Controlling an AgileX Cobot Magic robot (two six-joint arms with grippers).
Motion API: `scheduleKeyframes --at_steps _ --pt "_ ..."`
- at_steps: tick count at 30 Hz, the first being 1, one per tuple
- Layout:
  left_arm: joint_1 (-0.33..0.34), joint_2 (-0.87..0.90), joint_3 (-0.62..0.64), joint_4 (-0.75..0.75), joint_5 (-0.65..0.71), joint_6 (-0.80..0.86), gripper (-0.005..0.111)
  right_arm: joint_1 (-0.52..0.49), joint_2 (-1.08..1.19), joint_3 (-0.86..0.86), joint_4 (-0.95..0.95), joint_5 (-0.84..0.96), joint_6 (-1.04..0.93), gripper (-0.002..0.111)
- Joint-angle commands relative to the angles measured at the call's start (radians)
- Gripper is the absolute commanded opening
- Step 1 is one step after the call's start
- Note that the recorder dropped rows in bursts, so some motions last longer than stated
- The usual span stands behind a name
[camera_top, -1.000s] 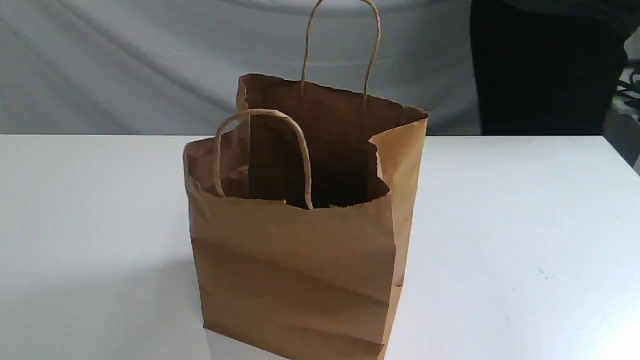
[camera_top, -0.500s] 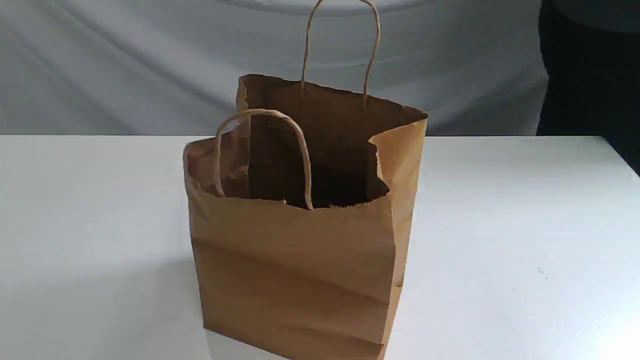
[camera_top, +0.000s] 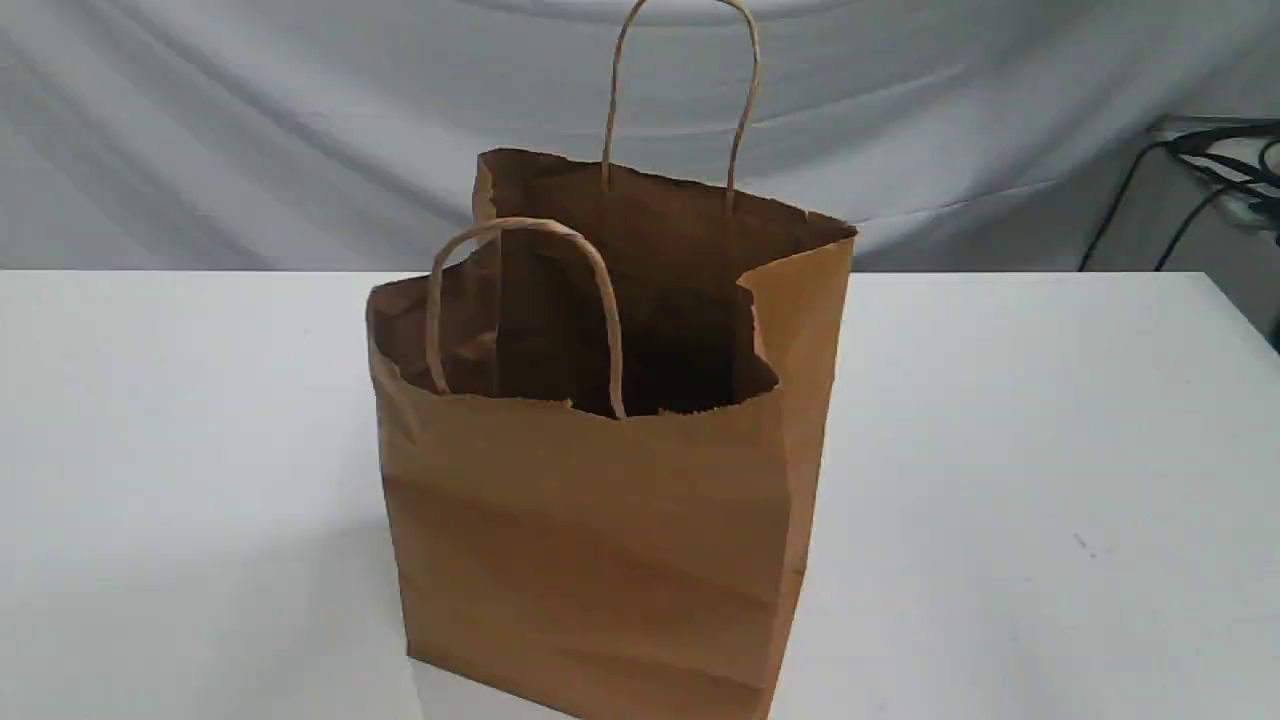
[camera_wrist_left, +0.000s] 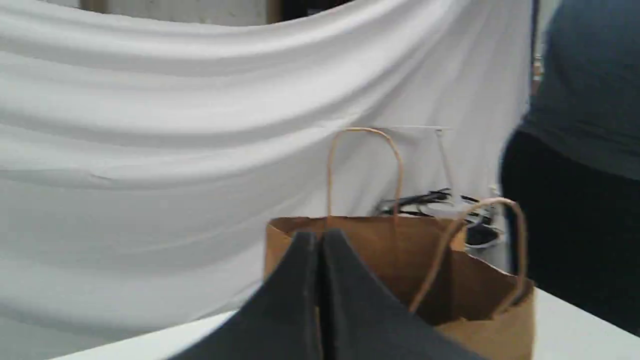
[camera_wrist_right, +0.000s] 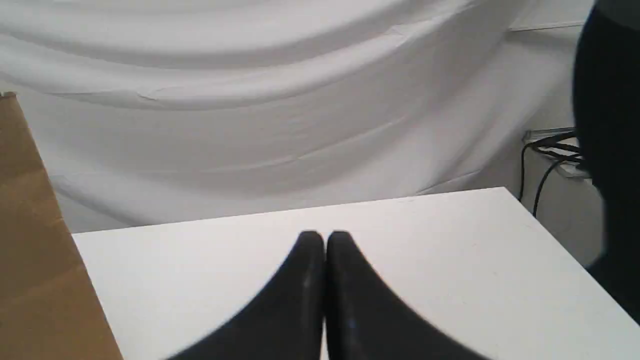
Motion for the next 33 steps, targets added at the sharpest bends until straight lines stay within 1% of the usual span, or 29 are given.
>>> scheduleKeyframes --at_steps 1,2,3,7,11,14,20,23,26,27,33 --pt "0.126 -0.007 0.033 0.013 -0.083 -0.007 0.0 -0.002 -0.006 0.003 0.005 0.002 0.003 0.0" --pt "0.16 -0.007 0.049 0.013 -0.1 -0.009 0.0 -0.002 -0.006 0.003 0.005 0.002 0.003 0.0" --pt "0.21 -0.007 0.068 0.013 -0.129 -0.012 0.0 -0.002 -0.006 0.003 0.005 0.002 0.003 0.0" --pt "0.342 -0.049 0.156 -0.007 -0.173 -0.033 0.0 -0.002 -0.006 0.003 0.005 0.002 0.002 0.0" --pt "0.432 -0.159 0.239 -0.007 -0.176 -0.04 0.0 -0.002 -0.006 0.003 0.005 0.002 0.002 0.0" --pt "0.482 -0.227 0.288 -0.007 -0.177 -0.043 0.0 -0.002 -0.006 0.003 0.005 0.002 0.002 0.0" --pt "0.529 -0.305 0.371 -0.007 -0.127 -0.062 0.0 -0.002 -0.006 0.003 0.005 0.002 0.002 0.0" --pt "0.537 -0.333 0.419 -0.007 -0.127 -0.067 0.0 -0.002 -0.006 0.003 0.005 0.002 0.004 0.0" --pt "0.537 -0.333 0.422 -0.007 -0.135 -0.078 0.0 -0.002 -0.006 0.003 0.005 0.002 0.004 0.0" --pt "0.537 -0.333 0.422 -0.007 -0.106 -0.078 0.0 -0.002 -0.006 0.003 0.005 0.002 0.004 0.0" --pt "0.537 -0.333 0.422 0.006 -0.101 -0.062 0.0 -0.002 -0.006 0.003 0.005 0.002 0.004 0.0"
